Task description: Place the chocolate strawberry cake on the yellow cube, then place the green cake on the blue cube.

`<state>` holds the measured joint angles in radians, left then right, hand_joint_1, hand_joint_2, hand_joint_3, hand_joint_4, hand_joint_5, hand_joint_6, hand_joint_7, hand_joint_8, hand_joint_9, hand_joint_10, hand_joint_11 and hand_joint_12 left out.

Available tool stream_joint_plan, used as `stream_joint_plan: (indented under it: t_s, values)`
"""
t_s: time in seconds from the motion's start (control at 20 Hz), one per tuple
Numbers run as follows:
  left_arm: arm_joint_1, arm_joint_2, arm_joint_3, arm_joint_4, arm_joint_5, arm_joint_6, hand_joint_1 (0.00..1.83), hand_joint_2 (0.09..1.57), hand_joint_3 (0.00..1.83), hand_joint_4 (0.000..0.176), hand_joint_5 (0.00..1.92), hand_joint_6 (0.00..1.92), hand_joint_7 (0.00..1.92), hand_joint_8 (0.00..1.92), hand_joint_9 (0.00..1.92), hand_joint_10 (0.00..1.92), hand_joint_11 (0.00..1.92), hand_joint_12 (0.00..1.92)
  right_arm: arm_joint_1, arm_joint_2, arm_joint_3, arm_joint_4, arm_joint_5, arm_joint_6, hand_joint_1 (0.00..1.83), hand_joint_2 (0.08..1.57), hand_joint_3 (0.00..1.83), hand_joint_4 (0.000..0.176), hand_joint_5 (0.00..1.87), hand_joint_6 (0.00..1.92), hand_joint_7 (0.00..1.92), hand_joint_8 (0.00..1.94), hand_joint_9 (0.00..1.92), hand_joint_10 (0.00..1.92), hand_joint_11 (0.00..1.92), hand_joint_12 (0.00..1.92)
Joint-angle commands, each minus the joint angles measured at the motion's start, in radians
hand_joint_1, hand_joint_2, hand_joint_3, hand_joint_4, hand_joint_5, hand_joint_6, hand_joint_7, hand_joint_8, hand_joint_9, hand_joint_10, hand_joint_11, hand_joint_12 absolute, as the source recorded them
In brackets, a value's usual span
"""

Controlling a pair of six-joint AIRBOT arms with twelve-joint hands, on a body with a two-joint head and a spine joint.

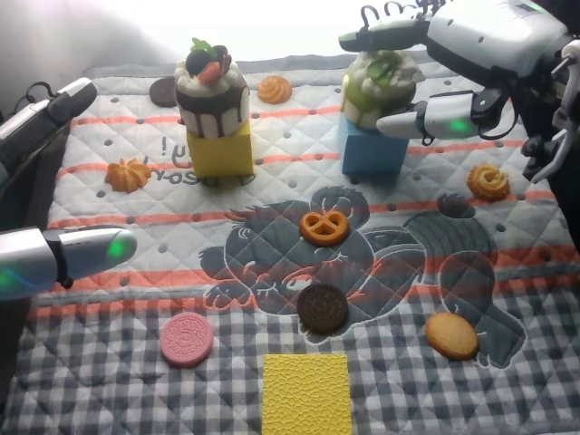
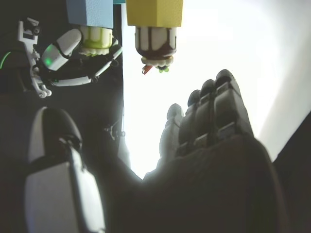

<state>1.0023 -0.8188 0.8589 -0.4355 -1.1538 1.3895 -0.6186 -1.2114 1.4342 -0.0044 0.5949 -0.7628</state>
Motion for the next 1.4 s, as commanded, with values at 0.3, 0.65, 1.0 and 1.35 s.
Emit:
stream_joint_plan:
  t_s: [0.3, 0.65, 1.0, 1.35]
  values:
    - [-0.002, 0.005, -0.001, 0.009, -0.127, -0.013, 0.80, 0.86, 0.00, 0.094, 0.08, 0.00, 0.04, 0.01, 0.00, 0.00, 0.00, 0.00, 0.003, 0.003, 0.005, 0.009, 0.110, 0.001, 0.71, 1.11, 0.00, 0.148, 0.35, 0.00, 0.36, 0.00, 0.40, 0.00, 0.03, 0.98]
    - [0.005, 0.006, -0.001, 0.005, -0.134, -0.019, 0.81, 0.86, 0.00, 0.108, 0.08, 0.00, 0.04, 0.00, 0.00, 0.00, 0.00, 0.00, 0.002, 0.019, -0.012, 0.009, 0.131, 0.001, 0.62, 1.11, 0.00, 0.148, 0.27, 0.00, 0.26, 0.00, 0.29, 0.00, 0.01, 0.97]
    - [0.006, 0.005, -0.001, 0.002, -0.135, -0.020, 0.79, 0.87, 0.00, 0.111, 0.07, 0.00, 0.03, 0.00, 0.00, 0.00, 0.00, 0.00, -0.004, 0.058, -0.055, 0.009, 0.219, 0.001, 0.57, 1.02, 0.00, 0.176, 0.10, 0.00, 0.07, 0.00, 0.14, 0.00, 0.00, 0.73]
    - [0.017, 0.017, 0.009, 0.043, -0.170, -0.116, 0.76, 0.85, 0.00, 0.142, 0.06, 0.00, 0.02, 0.00, 0.00, 0.00, 0.00, 0.00, -0.143, 0.173, -0.184, 0.087, 0.520, 0.005, 0.48, 0.99, 0.00, 0.167, 0.02, 0.01, 0.00, 0.00, 0.00, 0.00, 0.00, 0.00]
